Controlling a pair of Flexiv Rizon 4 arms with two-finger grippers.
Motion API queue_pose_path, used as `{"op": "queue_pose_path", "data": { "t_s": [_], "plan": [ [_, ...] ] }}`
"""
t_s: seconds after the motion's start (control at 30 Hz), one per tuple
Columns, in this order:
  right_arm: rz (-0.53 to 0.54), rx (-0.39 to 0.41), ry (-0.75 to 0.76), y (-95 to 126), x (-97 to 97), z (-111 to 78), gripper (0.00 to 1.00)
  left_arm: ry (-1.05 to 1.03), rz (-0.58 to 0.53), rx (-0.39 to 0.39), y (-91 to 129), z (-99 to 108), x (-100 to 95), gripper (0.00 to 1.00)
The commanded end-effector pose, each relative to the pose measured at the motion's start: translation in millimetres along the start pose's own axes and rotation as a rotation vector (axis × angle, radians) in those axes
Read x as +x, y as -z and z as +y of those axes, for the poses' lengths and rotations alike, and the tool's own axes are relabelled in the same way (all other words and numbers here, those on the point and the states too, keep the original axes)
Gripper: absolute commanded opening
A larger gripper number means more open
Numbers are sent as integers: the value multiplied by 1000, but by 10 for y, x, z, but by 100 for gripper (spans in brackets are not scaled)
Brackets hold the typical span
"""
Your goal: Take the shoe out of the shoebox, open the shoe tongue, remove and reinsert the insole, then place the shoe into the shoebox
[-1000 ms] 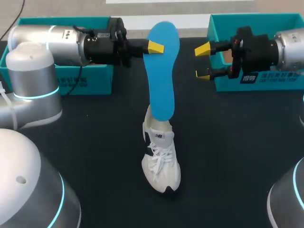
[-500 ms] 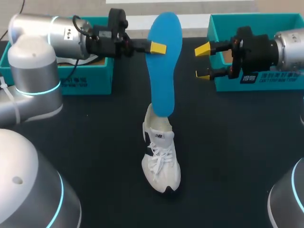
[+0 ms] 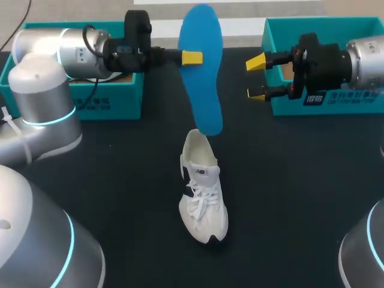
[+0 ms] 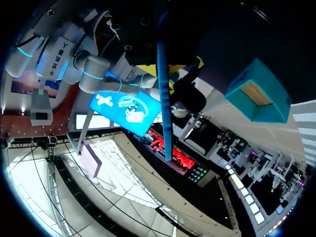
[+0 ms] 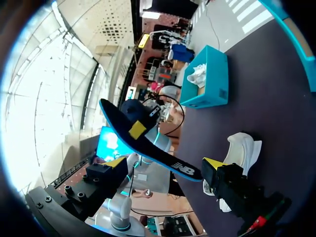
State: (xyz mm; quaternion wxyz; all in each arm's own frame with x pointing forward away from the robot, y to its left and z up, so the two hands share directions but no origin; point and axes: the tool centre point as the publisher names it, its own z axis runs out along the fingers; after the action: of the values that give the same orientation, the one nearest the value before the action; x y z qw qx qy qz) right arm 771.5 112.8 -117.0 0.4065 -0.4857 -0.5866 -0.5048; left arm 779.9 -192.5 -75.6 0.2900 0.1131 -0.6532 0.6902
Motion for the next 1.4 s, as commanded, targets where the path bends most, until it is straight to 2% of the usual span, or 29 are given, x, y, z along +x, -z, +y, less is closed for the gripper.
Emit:
{"op": "queue_pose_path", "data": {
  "t_s": [0.03, 0.17, 0.23, 0.33, 0.43, 0.5, 0.57, 1.4],
  "plan": [
    [0, 0, 0, -22, -7, 10, 100, -755, 64, -120, 55, 44, -102, 0],
    [0, 0, 0, -22, -7, 10, 100, -1048, -46, -205, 132, 14, -209, 0],
    [0, 0, 0, -22, -7, 10, 100, -1282, -83, -275, 179, 5, -267, 0],
    [0, 0, 0, -22, -7, 10, 100, -1629, -134, -401, 239, -25, -336, 0],
    [0, 0, 0, -22, -7, 10, 100, -1879, -162, -539, 283, -43, -379, 0],
    [0, 0, 0, -22, -7, 10, 100, -1856, -205, -545, 291, -49, -346, 0],
    [0, 0, 0, -22, -7, 10, 100, -1622, -233, -491, 288, -31, -294, 0],
    [0, 0, 0, -22, -7, 10, 100, -1622, -233, -491, 288, -31, -294, 0]
  ]
}}
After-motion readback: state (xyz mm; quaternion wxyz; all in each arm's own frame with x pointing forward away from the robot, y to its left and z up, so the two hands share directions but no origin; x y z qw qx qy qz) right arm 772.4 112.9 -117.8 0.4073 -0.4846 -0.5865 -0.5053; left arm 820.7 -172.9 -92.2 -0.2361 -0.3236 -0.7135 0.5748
